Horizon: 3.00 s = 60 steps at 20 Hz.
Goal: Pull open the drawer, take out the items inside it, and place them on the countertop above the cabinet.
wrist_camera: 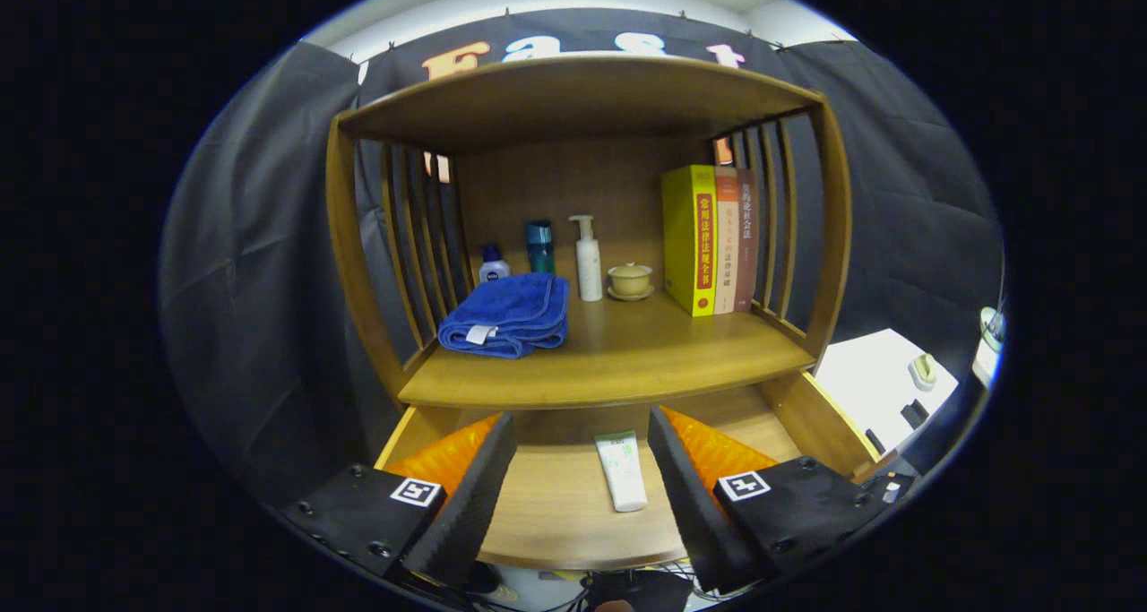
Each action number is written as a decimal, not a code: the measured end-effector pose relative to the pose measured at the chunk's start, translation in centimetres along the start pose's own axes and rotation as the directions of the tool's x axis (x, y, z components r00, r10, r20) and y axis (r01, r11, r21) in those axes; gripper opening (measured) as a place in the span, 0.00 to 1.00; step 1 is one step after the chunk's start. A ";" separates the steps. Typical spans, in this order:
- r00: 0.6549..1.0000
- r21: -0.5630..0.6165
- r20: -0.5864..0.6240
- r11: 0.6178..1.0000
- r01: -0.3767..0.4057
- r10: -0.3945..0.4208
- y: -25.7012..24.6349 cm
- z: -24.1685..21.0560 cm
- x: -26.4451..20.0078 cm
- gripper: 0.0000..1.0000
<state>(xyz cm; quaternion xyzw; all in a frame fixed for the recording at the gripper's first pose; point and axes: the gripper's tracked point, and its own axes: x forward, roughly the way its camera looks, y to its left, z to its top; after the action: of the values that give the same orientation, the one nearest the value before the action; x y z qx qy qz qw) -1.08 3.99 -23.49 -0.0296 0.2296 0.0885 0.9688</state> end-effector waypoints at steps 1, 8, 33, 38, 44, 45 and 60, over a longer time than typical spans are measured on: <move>0.999 -0.007 -0.034 1.000 -0.017 0.017 0.7 0.1 0.8 0.97; 0.940 -0.045 -0.342 0.999 -0.008 -0.007 0.3 -4.7 7.1 0.97; 0.645 -0.036 -0.762 0.998 0.042 -0.055 -5.5 -20.8 11.5 0.95; 0.626 -0.053 -0.777 0.998 0.039 -0.066 -5.9 -21.8 11.5 0.72; 0.667 -0.059 -0.738 0.995 0.080 -0.097 -6.2 -20.9 11.6 0.53; 0.677 -0.057 -0.729 0.995 0.085 -0.100 -6.1 -20.2 11.6 0.49; 0.735 -0.050 -0.677 0.999 0.005 -0.038 -3.7 -11.0 5.0 0.42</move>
<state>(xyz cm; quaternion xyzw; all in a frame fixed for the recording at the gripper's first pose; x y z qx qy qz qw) -0.83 0.05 -35.55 -0.0841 0.5640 0.0657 0.8188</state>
